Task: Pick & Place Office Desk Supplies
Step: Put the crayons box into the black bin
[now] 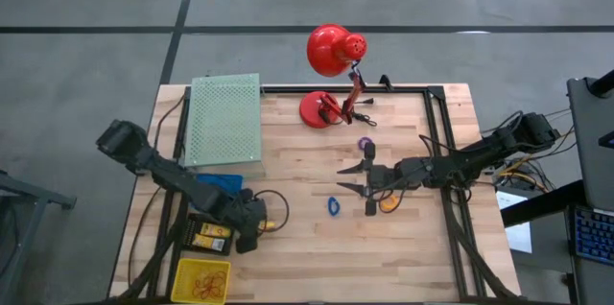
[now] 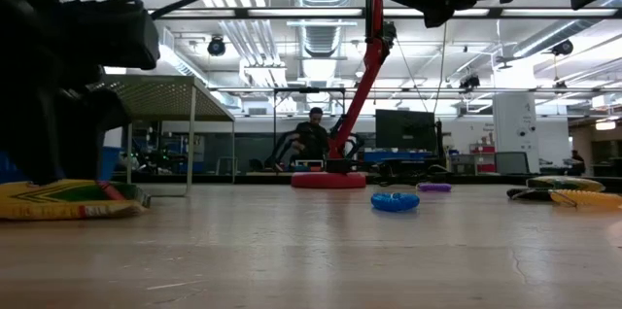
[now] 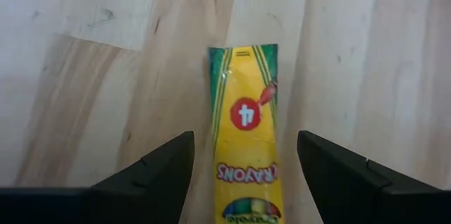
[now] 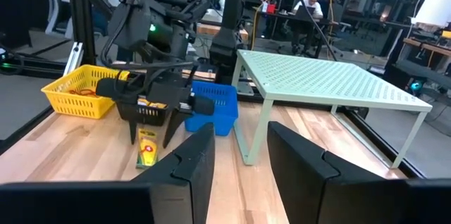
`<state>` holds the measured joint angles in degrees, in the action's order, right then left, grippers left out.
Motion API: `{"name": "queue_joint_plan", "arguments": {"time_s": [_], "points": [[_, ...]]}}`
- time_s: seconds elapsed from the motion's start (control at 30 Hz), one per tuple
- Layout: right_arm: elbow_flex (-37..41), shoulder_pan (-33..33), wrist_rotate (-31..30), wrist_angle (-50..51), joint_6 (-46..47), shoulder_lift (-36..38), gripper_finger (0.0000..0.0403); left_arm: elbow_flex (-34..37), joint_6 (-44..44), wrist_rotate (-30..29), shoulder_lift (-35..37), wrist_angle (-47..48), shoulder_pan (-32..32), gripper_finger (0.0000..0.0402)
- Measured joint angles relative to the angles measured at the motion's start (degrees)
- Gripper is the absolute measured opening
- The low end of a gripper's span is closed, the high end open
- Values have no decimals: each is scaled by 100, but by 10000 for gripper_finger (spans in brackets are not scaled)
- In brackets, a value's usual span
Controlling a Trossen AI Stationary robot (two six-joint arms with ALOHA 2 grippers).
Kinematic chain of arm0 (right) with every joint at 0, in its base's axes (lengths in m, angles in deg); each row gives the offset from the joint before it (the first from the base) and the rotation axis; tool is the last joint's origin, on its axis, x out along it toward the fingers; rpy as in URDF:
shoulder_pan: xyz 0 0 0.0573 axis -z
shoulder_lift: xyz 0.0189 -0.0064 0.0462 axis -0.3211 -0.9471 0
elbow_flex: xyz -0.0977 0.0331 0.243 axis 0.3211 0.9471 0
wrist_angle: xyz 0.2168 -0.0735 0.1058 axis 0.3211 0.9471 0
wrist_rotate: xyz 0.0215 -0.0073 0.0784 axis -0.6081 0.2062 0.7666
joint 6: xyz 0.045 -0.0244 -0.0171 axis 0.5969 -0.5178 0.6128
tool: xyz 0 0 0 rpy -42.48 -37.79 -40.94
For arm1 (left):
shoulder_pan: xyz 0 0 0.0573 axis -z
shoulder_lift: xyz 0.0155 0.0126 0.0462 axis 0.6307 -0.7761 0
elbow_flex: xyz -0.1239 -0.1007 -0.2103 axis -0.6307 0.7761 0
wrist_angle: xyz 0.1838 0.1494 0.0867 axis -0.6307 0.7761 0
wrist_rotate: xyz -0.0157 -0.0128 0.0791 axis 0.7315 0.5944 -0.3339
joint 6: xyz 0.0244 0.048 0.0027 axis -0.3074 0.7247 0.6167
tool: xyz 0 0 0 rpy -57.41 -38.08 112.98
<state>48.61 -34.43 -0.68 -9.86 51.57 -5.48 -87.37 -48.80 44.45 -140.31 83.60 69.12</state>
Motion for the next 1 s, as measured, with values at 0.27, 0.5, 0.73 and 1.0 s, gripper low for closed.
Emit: {"name": "queue_joint_plan", "arguments": {"time_s": [0.27,0.5,0.73,1.0], "points": [[0,-2,0,52,0,-2,119,-5,123,-83,-339,9,0,248],[0,-2,0,83,10,-2,128,-13,114,-149,-380,29,0,218],[0,-2,0,85,17,-2,132,2,80,-171,-280,3,-4,165],[0,0,0,83,25,-2,120,-113,175,-175,-265,8,-4,141]]}}
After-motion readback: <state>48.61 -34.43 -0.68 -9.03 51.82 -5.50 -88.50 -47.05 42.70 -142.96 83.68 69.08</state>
